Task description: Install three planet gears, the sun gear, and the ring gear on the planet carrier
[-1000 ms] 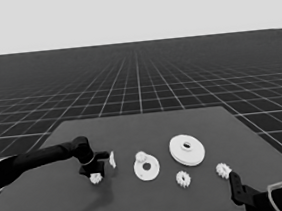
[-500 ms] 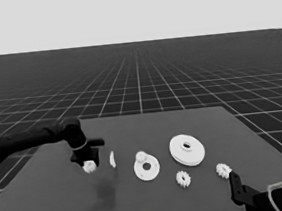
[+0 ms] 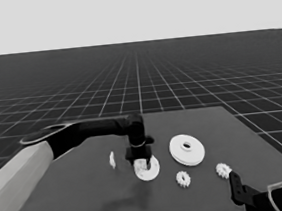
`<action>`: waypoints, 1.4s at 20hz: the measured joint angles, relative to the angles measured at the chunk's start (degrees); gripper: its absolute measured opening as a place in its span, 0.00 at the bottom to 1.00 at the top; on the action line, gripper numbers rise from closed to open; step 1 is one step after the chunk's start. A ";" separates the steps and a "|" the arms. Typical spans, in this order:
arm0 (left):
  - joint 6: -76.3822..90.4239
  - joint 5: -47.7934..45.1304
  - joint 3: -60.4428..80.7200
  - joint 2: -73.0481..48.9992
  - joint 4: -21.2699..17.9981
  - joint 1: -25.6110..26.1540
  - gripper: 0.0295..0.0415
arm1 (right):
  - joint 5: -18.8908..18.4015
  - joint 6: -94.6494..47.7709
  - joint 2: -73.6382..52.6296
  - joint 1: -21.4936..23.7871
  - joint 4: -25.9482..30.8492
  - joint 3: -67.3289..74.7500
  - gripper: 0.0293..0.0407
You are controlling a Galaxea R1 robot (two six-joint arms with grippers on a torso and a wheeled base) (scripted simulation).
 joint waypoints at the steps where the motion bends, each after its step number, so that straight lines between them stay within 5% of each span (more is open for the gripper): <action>1: 1.28 -0.39 -1.71 0.38 4.11 3.84 0.14 | 0.00 0.00 0.00 0.00 0.00 0.00 0.81; 4: 3.43 -1.47 -4.87 1.05 8.56 8.73 0.14 | 0.00 0.00 0.00 0.00 0.00 0.00 0.81; 10: 4.02 -1.86 -5.78 1.26 9.59 9.70 0.14 | 0.00 0.00 0.00 0.00 0.00 0.00 0.81; 12: 4.04 -1.87 -5.81 1.27 9.62 9.72 0.64 | 0.00 0.00 0.00 0.00 0.00 0.00 0.81; 14: 4.04 -1.88 -5.82 1.27 9.63 9.73 0.74 | 0.00 0.00 0.00 0.00 0.00 0.00 0.81; 20: 4.04 -1.88 -5.82 1.27 9.63 9.73 0.75 | 0.00 0.00 0.00 0.00 0.00 0.00 0.81; 23: 0.47 -0.07 -0.78 0.24 2.17 2.11 0.75 | 0.00 0.00 0.00 0.00 0.00 0.00 0.81; 28: 0.04 0.00 -0.25 0.18 0.16 0.13 0.75 | 0.00 0.00 0.00 0.00 0.00 0.00 0.81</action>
